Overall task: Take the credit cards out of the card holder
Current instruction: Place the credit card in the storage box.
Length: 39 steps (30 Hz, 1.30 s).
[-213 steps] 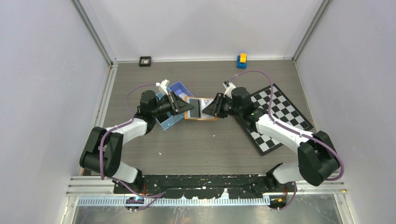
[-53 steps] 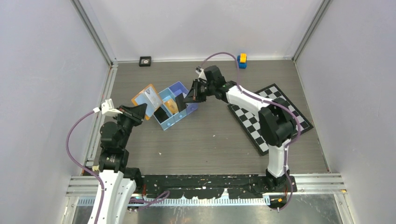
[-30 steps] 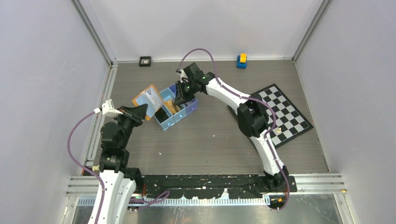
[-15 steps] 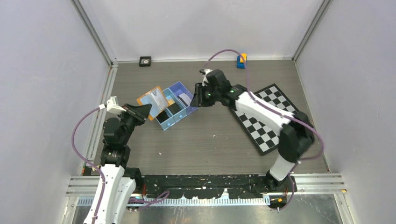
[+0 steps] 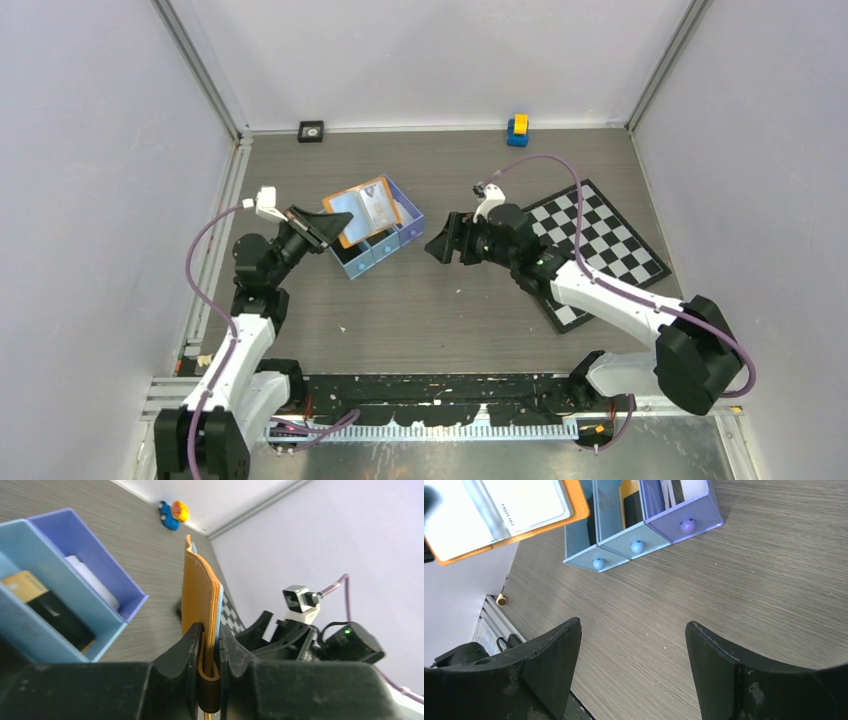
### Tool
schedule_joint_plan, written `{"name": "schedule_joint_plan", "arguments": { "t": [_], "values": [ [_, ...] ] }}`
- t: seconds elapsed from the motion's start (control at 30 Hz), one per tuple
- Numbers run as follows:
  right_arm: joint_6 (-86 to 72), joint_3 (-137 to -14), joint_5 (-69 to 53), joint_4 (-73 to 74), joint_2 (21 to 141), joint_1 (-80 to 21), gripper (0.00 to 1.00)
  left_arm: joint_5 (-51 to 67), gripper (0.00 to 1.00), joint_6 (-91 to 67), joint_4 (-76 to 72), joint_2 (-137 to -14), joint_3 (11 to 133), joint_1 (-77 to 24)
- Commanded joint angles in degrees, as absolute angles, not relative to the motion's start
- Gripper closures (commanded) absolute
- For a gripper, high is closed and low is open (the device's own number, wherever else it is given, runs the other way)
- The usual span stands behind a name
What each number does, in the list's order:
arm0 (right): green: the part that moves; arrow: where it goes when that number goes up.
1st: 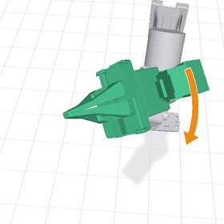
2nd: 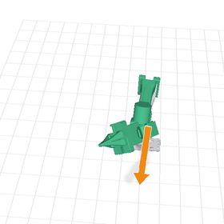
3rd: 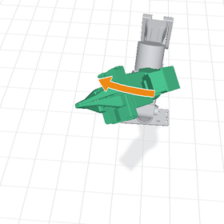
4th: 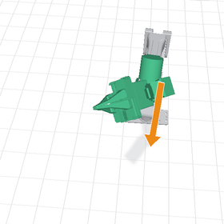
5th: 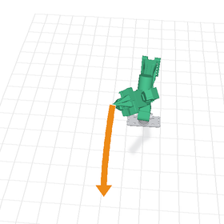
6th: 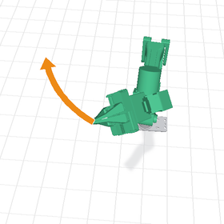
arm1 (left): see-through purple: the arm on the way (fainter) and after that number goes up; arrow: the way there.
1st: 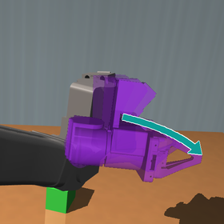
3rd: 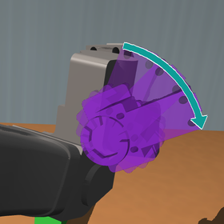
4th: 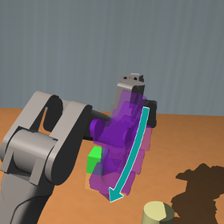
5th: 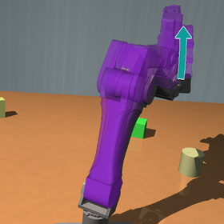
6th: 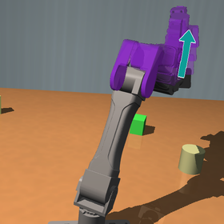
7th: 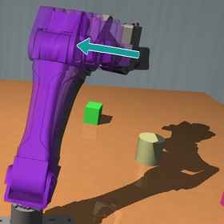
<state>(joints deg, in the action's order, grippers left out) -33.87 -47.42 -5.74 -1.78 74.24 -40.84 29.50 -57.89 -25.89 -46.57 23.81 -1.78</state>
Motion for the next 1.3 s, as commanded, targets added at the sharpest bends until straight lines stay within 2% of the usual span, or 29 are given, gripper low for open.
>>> {"name": "schedule_joint_plan", "arguments": {
  "t": [0.0, 0.1, 0.27, 0.47, 0.73, 1.03, 1.2, 1.27],
  "values": [
    [-32.95, -44.60, -8.77, -17.16, 69.05, -41.01, 0.19, 39.18, 1.00, -65.08, -47.03, -51.87, 23.86, -1.81],
    [-31.98, -45.93, -12.60, -15.07, 67.80, -40.87, 0.19, 41.19, 1.00, -66.68, -52.40, -54.88, 24.14, -3.14],
    [-34.57, -42.56, -13.55, -20.47, 64.90, -40.49, 0.18, 42.90, 1.00, -66.37, -55.70, -57.45, 25.42, -6.77],
    [-38.30, -42.66, -16.43, -22.27, 66.22, -38.97, 0.19, 43.28, 1.00, -64.44, -56.43, -57.76, 26.40, -11.06],
    [-42.83, -40.88, -18.45, -25.49, 66.80, -34.71, 0.20, 44.12, 1.00, -65.93, -57.21, -59.58, 27.20, -11.84],
    [-47.41, -40.37, -24.59, -30.56, 69.83, -31.90, 0.27, 46.73, 1.00, -71.37, -65.43, -64.81, 27.77, -12.10],
    [-48.63, -40.55, -28.79, -34.09, 72.01, -31.82, 0.39, 47.44, 1.00, -73.59, -68.01, -67.21, 28.12, -12.13],
    [-48.85, -40.57, -29.28, -34.61, 72.36, -31.81, 0.51, 47.59, 1.00, -74.10, -68.84, -67.86, 28.27, -12.13]
  ]
}}
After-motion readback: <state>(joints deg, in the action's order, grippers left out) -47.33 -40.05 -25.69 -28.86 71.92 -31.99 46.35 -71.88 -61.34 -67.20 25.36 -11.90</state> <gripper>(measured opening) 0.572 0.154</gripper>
